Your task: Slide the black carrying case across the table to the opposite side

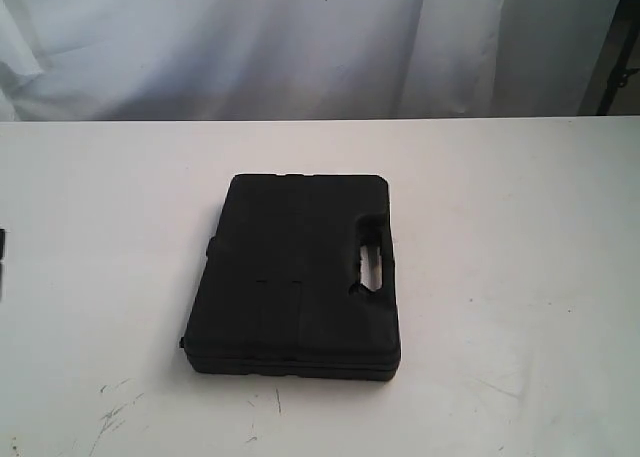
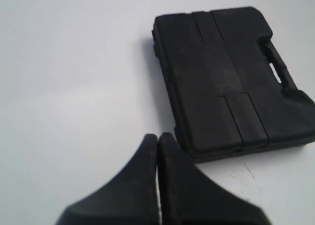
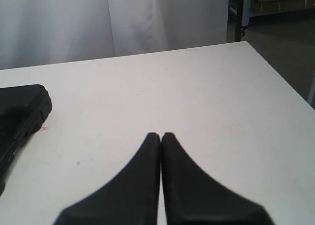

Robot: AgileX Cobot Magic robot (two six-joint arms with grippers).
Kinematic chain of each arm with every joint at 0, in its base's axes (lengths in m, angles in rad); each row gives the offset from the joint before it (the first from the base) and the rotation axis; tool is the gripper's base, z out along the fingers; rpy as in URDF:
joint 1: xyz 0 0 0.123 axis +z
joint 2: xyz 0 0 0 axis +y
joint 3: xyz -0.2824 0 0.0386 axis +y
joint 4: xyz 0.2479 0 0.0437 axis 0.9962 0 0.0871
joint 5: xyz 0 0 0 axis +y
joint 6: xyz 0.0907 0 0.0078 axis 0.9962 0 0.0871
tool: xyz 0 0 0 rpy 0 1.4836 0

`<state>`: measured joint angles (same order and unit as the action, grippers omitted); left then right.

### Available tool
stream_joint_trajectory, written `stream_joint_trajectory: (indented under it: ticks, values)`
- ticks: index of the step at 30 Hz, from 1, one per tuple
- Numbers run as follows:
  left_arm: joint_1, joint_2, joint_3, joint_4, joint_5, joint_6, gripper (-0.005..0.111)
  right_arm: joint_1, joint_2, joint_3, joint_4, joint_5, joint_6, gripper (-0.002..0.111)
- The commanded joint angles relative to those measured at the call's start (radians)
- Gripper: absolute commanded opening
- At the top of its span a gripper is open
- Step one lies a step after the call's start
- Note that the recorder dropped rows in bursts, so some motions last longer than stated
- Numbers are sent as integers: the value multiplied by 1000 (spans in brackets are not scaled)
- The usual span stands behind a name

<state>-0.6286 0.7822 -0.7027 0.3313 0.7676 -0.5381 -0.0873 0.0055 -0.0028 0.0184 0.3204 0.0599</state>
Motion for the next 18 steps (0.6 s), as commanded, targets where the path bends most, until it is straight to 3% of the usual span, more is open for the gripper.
stream_joint_trajectory:
  ticks: [1,10,13,18]
  values:
    - [2,-129,6,103,19,-7,0,0,-6,3,4,-11,0,0]
    - [17,-264,25,189,-3,45,0,0,-6,3,4,-11,0,0]
    - [124,-277,73,185,-92,42,0,0,-6,3,4,-11,0,0]
    - [397,-331,169,76,-256,45,0,0,-6,3,4,-11,0,0]
